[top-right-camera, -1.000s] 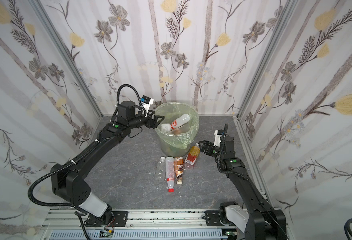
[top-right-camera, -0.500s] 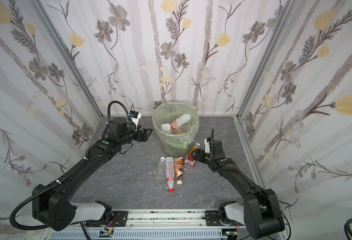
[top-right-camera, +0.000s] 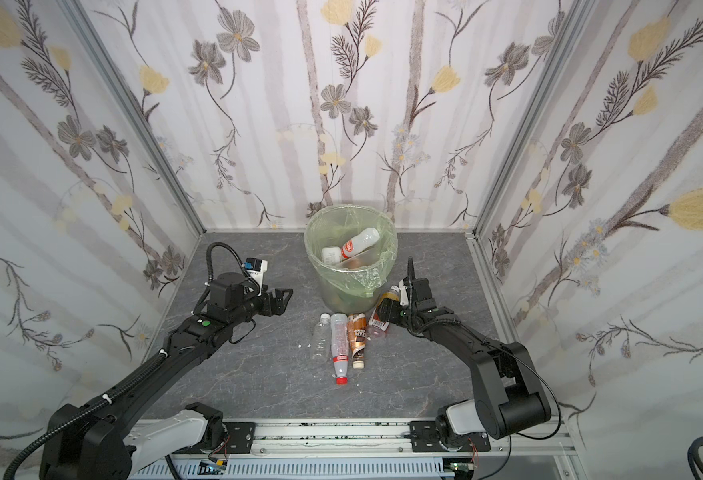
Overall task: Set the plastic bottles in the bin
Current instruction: 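Withdraw the left arm while the right gripper lowers onto the yellow-label bottle, then close the right gripper on the yellow-label bottle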
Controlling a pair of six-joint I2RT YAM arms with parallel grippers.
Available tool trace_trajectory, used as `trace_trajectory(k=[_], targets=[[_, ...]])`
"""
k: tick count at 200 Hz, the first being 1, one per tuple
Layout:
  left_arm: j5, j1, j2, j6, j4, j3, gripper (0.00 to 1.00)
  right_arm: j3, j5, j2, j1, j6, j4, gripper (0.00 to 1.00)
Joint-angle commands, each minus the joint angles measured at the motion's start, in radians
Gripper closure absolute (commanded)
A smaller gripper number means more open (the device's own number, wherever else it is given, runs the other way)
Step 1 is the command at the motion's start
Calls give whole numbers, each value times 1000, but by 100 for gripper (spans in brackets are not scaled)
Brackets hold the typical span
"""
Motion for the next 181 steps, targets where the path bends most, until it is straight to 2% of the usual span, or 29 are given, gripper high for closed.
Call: trace_trajectory(k=[1, 52, 81, 142, 181], targets=[[-17, 6, -10, -16, 59, -11, 9, 25, 39, 43, 2, -2, 22, 16], [-19, 7, 3, -10, 73, -9, 8, 77, 125, 124, 9, -20, -10, 19], [-24, 9, -3, -11, 74, -17, 8, 80, 144, 147, 9, -19, -6, 27], [-29, 11, -13, -7, 74, -25, 8, 107, 182, 184, 7, -35, -17, 32], [-30, 12, -14, -4, 74, -26, 8, 112, 207, 202, 7, -46, -24, 31]])
